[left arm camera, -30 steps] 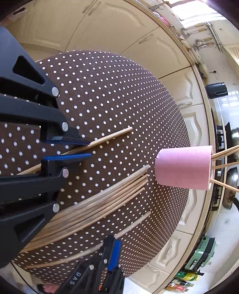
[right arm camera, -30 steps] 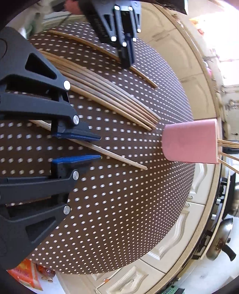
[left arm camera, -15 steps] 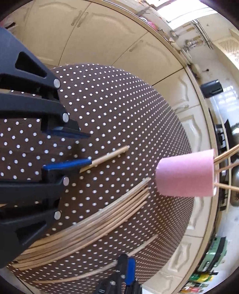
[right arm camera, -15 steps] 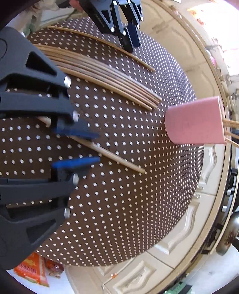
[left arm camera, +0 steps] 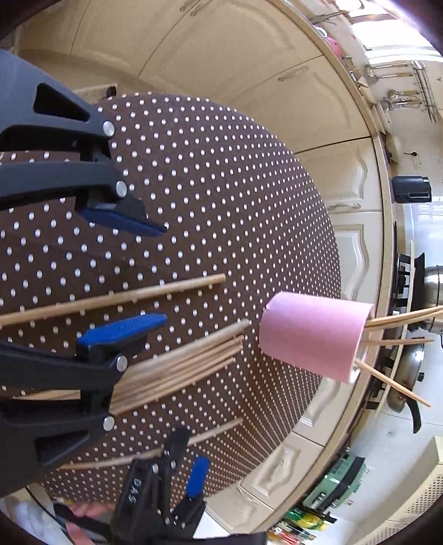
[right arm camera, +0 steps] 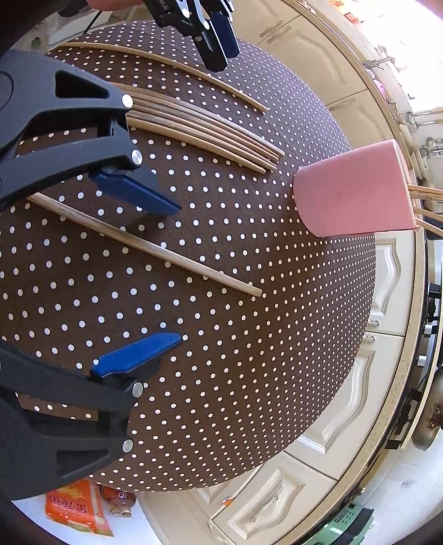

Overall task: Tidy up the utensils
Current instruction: 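Close the right gripper on one chopstick while the left gripper grasps another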

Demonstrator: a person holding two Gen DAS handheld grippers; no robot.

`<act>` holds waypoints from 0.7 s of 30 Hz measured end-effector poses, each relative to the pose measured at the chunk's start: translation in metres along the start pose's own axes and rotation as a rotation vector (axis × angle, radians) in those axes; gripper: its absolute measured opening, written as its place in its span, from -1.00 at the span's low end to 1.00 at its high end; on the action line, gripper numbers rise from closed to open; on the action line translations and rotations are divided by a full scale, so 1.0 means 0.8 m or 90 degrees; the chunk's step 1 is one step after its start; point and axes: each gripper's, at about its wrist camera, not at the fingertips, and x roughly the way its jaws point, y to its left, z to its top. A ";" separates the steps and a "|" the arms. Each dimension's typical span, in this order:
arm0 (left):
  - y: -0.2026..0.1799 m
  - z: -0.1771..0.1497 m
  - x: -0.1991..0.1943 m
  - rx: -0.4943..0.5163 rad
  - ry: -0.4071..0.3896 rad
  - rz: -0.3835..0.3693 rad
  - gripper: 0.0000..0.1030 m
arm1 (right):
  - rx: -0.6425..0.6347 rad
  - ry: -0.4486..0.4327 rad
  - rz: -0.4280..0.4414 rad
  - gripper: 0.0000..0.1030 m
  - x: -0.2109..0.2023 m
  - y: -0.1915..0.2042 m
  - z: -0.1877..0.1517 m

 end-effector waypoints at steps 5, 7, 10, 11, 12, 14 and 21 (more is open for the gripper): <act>-0.008 0.002 0.017 -0.006 0.023 0.004 -0.08 | 0.001 -0.003 0.003 0.46 -0.001 -0.002 -0.003; -0.012 0.001 0.022 -0.008 0.024 0.013 -0.08 | 0.000 -0.004 0.002 0.47 -0.003 0.000 -0.008; -0.013 0.002 0.025 -0.015 0.017 0.025 -0.08 | 0.000 -0.006 0.001 0.49 -0.006 0.001 -0.013; -0.013 0.002 0.025 -0.020 0.014 0.028 -0.08 | 0.001 -0.006 0.000 0.50 -0.006 0.000 -0.013; -0.013 0.002 0.026 -0.025 0.011 0.033 -0.08 | 0.002 -0.007 0.000 0.50 -0.005 0.000 -0.012; -0.013 0.001 0.026 -0.030 0.008 0.038 -0.08 | 0.004 -0.009 -0.002 0.50 -0.005 -0.001 -0.011; -0.019 -0.004 0.022 -0.008 -0.008 0.095 -0.86 | -0.017 -0.042 0.012 -0.13 -0.011 0.004 -0.018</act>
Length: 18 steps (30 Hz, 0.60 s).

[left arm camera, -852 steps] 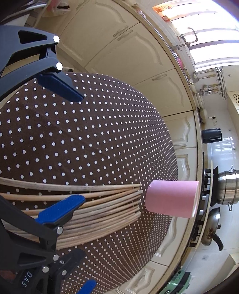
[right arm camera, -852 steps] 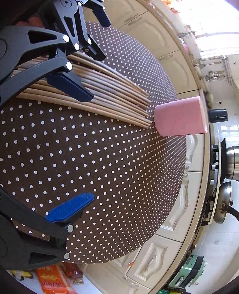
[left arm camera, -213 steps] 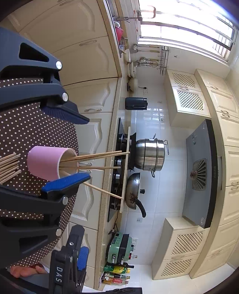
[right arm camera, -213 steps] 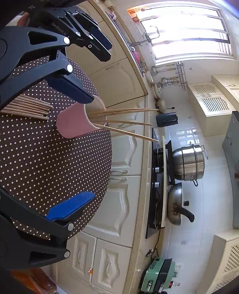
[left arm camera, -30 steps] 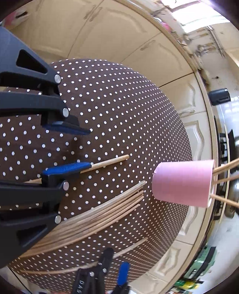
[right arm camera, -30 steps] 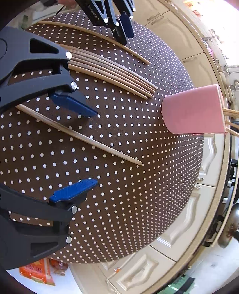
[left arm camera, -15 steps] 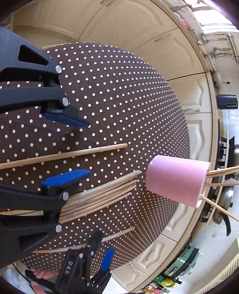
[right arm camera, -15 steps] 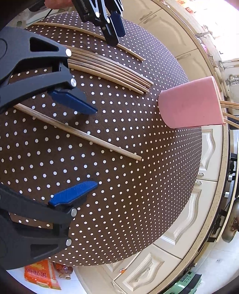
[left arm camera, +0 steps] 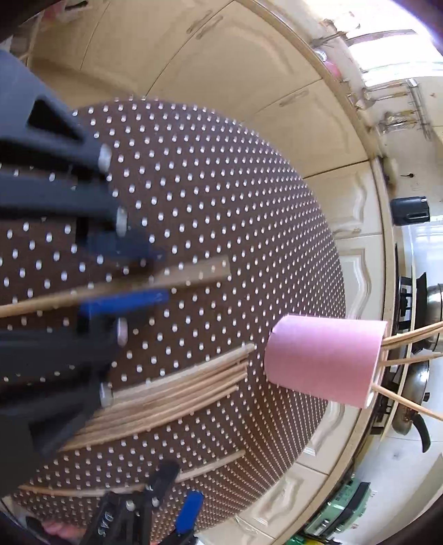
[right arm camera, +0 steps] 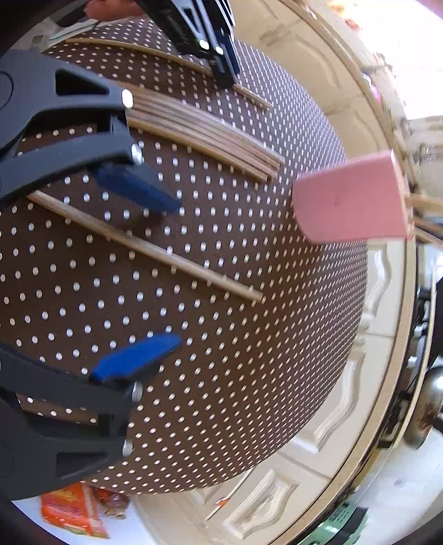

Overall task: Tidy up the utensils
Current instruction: 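Close the right gripper on one chopstick while the left gripper grasps another, then lift both held chopsticks and carry them above the pink cup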

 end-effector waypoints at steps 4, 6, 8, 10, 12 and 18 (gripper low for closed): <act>0.005 -0.002 -0.002 0.000 -0.009 -0.010 -0.89 | -0.002 -0.010 0.015 -0.78 -0.004 -0.001 -0.001; 0.009 -0.004 -0.004 -0.010 -0.017 -0.023 -0.89 | 0.022 -0.010 0.043 -0.85 -0.005 -0.010 -0.001; 0.015 -0.005 -0.010 -0.019 -0.034 -0.041 -0.89 | 0.035 -0.013 0.053 -0.88 -0.005 -0.015 -0.001; 0.015 -0.003 -0.019 -0.021 -0.062 -0.048 -0.89 | 0.054 -0.023 0.066 -0.88 -0.009 -0.020 -0.002; 0.011 0.003 -0.029 -0.021 -0.088 -0.059 -0.89 | 0.062 -0.041 0.075 -0.88 -0.016 -0.023 0.000; 0.005 0.021 -0.047 -0.032 -0.132 -0.078 -0.89 | 0.075 -0.100 0.076 -0.88 -0.042 -0.025 0.010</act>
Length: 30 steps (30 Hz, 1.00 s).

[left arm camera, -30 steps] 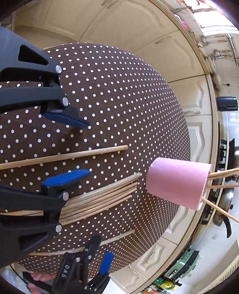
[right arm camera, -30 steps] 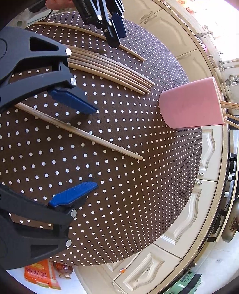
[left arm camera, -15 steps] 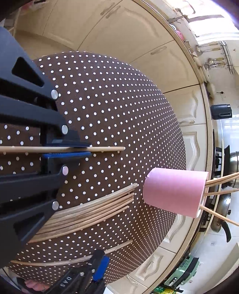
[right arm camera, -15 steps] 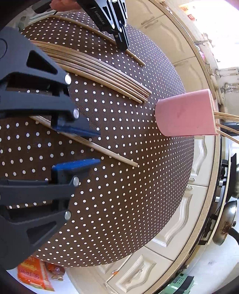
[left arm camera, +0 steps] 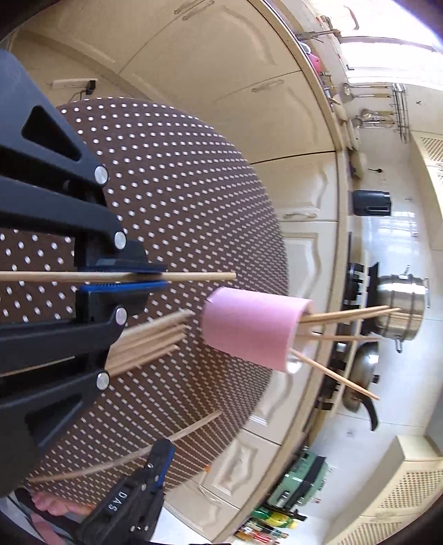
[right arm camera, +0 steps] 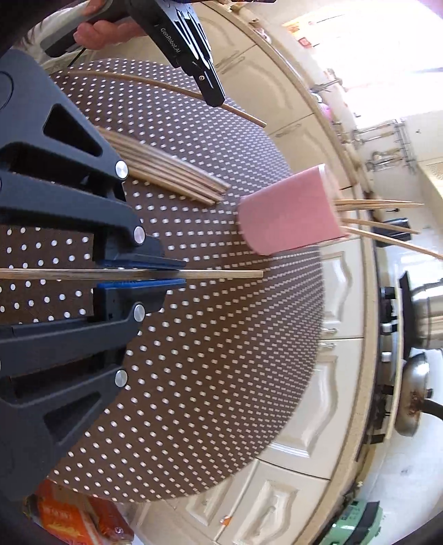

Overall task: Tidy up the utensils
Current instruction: 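Lift both held chopsticks and carry them above the pink cup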

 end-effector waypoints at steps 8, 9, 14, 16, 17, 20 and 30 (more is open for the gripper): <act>-0.015 0.022 -0.029 0.000 -0.067 -0.005 -0.89 | 0.006 -0.067 0.010 -0.88 -0.033 0.001 0.027; -0.015 0.024 -0.031 -0.001 -0.072 -0.006 -0.89 | 0.009 -0.077 0.010 -0.88 -0.037 0.001 0.032; -0.018 0.036 -0.041 -0.011 -0.101 -0.012 -0.89 | -0.001 -0.121 0.006 -0.88 -0.057 0.008 0.049; -0.018 0.039 -0.044 -0.011 -0.110 -0.012 -0.89 | -0.004 -0.134 0.010 -0.88 -0.063 0.010 0.055; -0.019 0.041 -0.045 -0.011 -0.113 -0.013 -0.89 | -0.005 -0.141 0.009 -0.88 -0.066 0.011 0.057; -0.021 0.044 -0.049 -0.010 -0.124 -0.016 -0.89 | -0.005 -0.157 0.007 -0.88 -0.075 0.015 0.060; -0.028 0.064 -0.062 -0.004 -0.170 -0.022 -0.89 | -0.008 -0.204 0.007 -0.88 -0.098 0.022 0.074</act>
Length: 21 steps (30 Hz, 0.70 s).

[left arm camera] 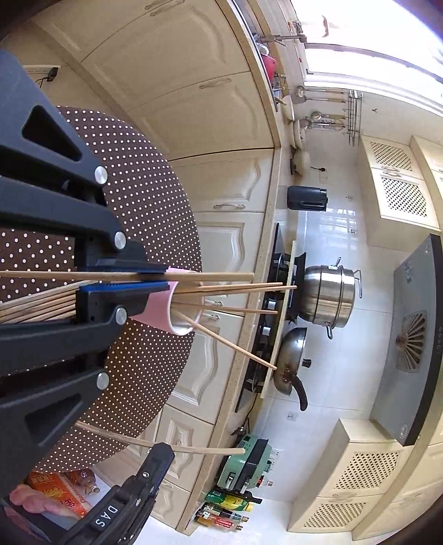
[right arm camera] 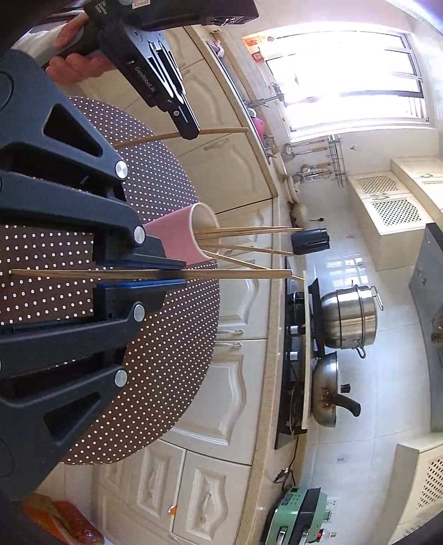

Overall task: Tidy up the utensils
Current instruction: 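Lift both held chopsticks and carry them above the pink cup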

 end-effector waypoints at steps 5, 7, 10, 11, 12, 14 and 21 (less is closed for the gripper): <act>-0.003 0.013 -0.002 0.001 -0.025 0.004 -0.89 | 0.006 -0.027 -0.009 -0.88 -0.004 0.005 0.017; -0.003 0.022 -0.002 0.001 -0.037 0.002 -0.89 | 0.000 -0.040 -0.008 -0.88 -0.005 0.010 0.025; -0.006 0.038 0.000 0.005 -0.057 0.007 -0.89 | -0.007 -0.054 -0.007 -0.88 -0.003 0.016 0.039; -0.007 0.042 0.000 0.006 -0.064 0.008 -0.89 | -0.005 -0.057 -0.007 -0.88 -0.002 0.018 0.043; -0.008 0.050 0.000 0.006 -0.071 0.007 -0.89 | -0.002 -0.061 -0.008 -0.88 -0.002 0.019 0.047; -0.010 0.060 0.001 0.006 -0.080 0.007 -0.89 | 0.001 -0.076 -0.004 -0.88 -0.003 0.022 0.058; -0.026 0.107 0.002 0.008 -0.125 -0.001 -0.89 | 0.002 -0.125 -0.002 -0.88 0.000 0.034 0.102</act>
